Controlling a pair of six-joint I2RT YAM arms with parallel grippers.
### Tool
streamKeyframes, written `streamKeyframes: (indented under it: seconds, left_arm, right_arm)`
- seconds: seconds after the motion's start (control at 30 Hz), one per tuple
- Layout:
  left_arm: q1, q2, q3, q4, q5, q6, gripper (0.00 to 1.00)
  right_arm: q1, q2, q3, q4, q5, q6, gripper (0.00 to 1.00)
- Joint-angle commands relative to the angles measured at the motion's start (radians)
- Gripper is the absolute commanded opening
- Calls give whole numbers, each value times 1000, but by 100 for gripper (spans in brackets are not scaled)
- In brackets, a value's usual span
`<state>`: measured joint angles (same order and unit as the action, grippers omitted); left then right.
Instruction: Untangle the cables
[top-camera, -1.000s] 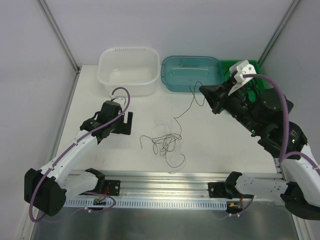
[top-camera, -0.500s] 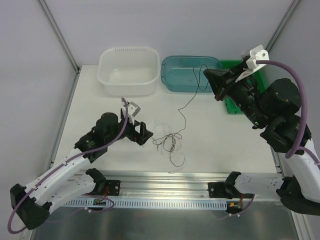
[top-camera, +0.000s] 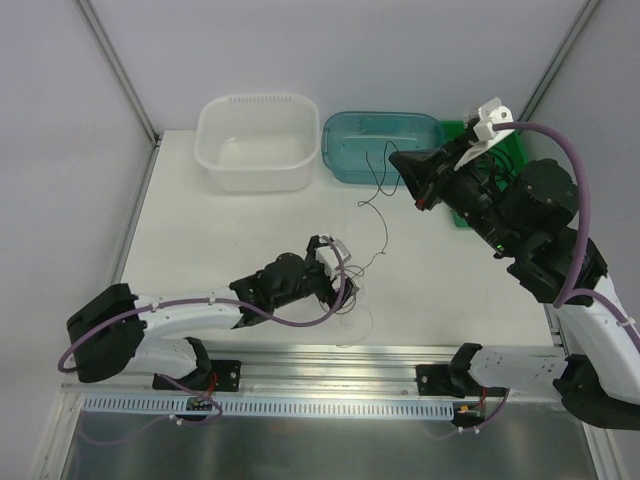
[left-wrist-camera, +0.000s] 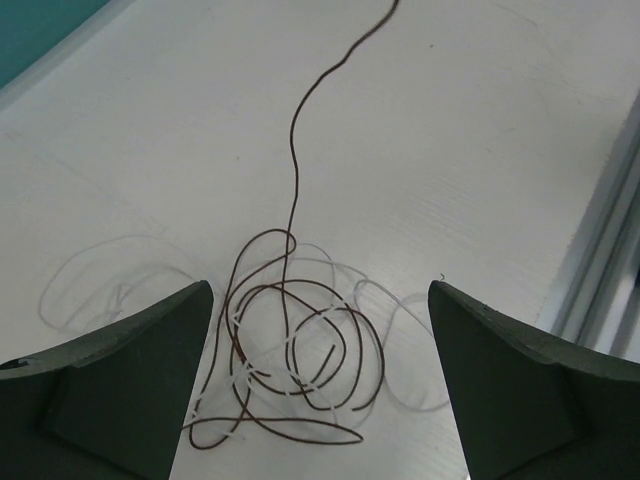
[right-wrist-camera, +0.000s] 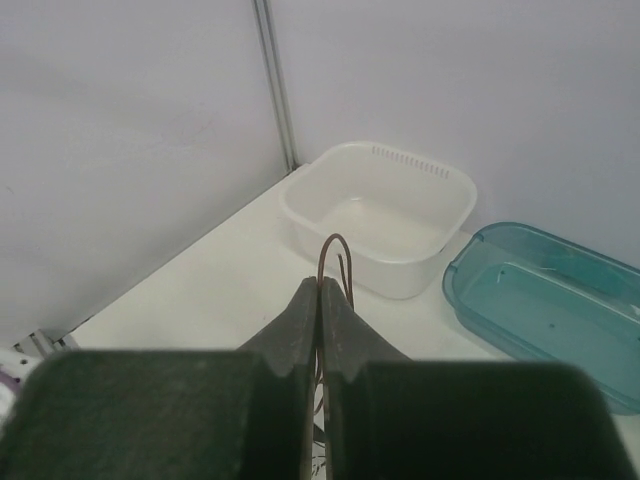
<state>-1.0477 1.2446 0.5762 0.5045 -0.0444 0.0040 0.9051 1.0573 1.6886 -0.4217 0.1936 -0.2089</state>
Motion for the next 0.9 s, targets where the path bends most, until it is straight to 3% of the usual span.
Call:
streamKeyframes:
  seconds: [0.0,0.4,0.5,0.53,0.6,0.63,0.67,0.87]
  left_arm:
    - [-12,117,86,226,-71,68,90]
    - [-38,473,246,456,-143,54,83]
    - [-40,538,275,497,-186,48,59]
    - [-40,559,281,508,-193,47,40]
    - [-40,570,289,517,-198,45,21]
    - [-40,567,290,519,-199,45,6]
    - [-40,566,287,520,-201,45,0]
    - [-40,452,229,519,-236,47,0]
  right_arm:
    - [2,-20,2,60,-57,54,1]
    - [2,-48,-4,38,-75,75,1]
    - [2,-62,-13,29,-77,75,1]
    - [2,-66,-20,26,-74,72,1]
    - [2,-85,-41,21,-60,68,1]
    - [2,-92,-52,18,-53,65,1]
    - [2,-100,-59,17,-43,62,1]
    - [2,-180,-162,-26,72,31,1]
